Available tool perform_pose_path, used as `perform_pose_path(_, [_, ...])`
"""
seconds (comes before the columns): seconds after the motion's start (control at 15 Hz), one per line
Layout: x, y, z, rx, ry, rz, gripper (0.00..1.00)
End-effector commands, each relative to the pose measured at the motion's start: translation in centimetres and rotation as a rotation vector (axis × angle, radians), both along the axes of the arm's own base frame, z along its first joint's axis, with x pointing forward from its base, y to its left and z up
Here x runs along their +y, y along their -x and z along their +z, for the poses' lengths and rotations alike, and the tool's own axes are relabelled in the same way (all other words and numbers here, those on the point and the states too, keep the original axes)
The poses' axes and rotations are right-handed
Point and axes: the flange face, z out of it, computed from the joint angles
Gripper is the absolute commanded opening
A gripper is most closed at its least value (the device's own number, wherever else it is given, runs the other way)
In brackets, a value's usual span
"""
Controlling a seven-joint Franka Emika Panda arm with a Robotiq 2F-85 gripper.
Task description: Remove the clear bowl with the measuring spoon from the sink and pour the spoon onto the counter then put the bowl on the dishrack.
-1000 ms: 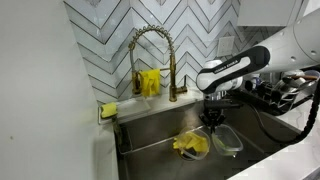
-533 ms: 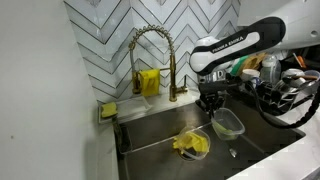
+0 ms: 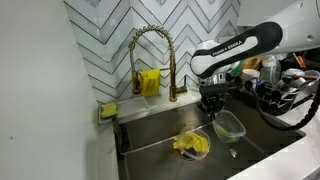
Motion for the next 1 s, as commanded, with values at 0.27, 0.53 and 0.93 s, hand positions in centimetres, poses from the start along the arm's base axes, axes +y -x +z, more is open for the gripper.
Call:
perform_pose_path(0.27, [-0.6, -1.2, 7.8, -0.098, -0.045, 0.147, 0.02])
perform_pose_path(0.53, [-2.9, -2.3, 14.5, -0.152, -0.100, 0.271, 0.02])
perform_pose_path(0.93, [-5.8, -2.4, 18.9, -0.128, -0.074, 0.279, 0.07])
